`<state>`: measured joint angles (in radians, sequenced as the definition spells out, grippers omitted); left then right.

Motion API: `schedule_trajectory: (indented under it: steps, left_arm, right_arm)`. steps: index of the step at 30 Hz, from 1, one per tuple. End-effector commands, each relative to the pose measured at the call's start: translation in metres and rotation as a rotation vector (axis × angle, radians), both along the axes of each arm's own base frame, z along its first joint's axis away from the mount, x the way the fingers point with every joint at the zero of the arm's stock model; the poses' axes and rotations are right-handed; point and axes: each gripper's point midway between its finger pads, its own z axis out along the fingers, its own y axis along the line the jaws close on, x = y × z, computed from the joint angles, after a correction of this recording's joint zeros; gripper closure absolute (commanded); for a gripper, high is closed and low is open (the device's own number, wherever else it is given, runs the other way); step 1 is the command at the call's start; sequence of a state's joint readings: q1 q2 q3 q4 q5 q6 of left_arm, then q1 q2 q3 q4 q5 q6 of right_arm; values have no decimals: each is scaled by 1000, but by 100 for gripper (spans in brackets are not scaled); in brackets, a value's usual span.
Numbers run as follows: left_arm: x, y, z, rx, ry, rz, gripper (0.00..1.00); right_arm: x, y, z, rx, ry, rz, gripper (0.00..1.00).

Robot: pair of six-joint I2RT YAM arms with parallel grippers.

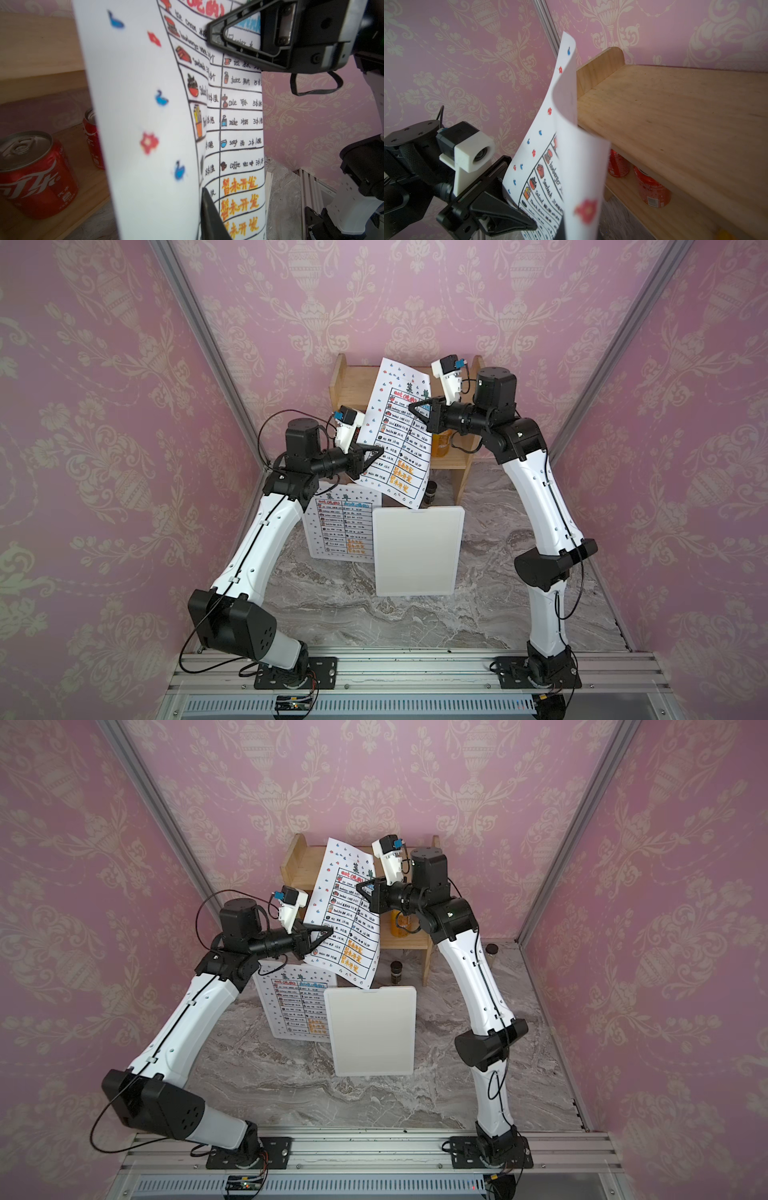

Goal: Insert the menus into the narrow rack
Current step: Insert the menu into the narrow rack.

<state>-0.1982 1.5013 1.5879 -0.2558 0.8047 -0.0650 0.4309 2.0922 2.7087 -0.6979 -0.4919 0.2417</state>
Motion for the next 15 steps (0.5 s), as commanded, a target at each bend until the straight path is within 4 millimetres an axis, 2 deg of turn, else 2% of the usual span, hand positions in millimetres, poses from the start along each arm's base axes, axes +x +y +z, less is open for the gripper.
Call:
schedule_trajectory:
  steps: [1, 8, 15]
  left_arm:
    - [5, 3, 9, -4, -19, 12, 81]
    - [9, 2, 17, -4, -35, 13, 81]
    - [14, 1, 16, -11, -23, 11, 81]
  right_arm:
    - [7, 4, -11, -1, 42, -19, 94]
    - [10, 2, -5, 16, 29, -39, 94]
    - [14, 0, -11, 8, 44, -52, 95]
